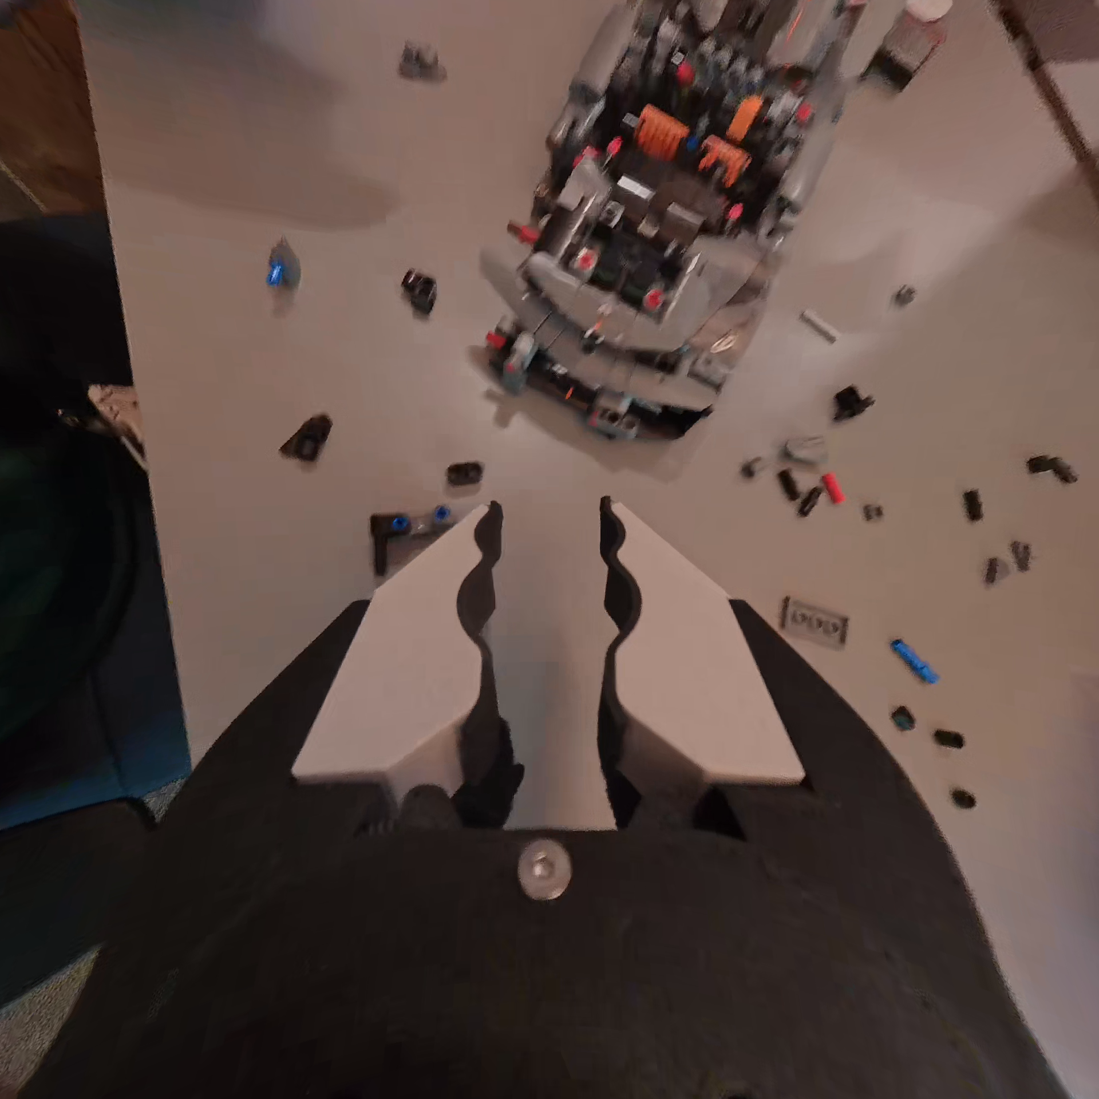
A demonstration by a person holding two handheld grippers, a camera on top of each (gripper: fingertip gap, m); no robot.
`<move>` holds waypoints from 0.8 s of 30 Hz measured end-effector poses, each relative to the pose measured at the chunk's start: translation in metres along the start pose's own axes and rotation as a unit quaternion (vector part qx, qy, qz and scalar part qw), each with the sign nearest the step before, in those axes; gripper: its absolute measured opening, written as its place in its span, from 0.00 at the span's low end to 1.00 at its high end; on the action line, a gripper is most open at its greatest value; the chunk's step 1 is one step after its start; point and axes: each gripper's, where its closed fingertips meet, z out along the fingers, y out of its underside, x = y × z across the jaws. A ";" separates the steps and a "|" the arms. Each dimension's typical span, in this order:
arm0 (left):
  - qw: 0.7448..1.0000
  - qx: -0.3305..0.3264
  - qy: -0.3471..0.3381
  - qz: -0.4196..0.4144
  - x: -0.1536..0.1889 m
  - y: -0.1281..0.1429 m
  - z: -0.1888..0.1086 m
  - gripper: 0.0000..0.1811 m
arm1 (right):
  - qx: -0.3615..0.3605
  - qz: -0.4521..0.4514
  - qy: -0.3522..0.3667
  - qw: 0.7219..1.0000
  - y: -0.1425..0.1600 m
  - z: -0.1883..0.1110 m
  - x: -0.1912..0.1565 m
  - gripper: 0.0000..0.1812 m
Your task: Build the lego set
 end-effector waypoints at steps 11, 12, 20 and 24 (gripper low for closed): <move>0.974 -0.177 0.055 -0.130 -0.055 0.062 0.039 0.24 | -0.107 -0.031 -0.049 0.993 -0.002 0.065 0.061 0.31; 0.971 -0.182 0.067 -0.143 -0.053 0.063 0.044 0.25 | -0.114 -0.033 -0.062 0.991 -0.001 0.068 0.060 0.31; 0.949 -0.229 0.126 -0.174 -0.033 0.083 0.077 0.25 | -0.088 -0.055 -0.140 0.985 -0.008 0.074 0.048 0.30; 0.950 -0.248 0.120 -0.149 -0.035 0.088 0.085 0.20 | -0.078 -0.057 -0.162 0.982 -0.010 0.079 0.037 0.30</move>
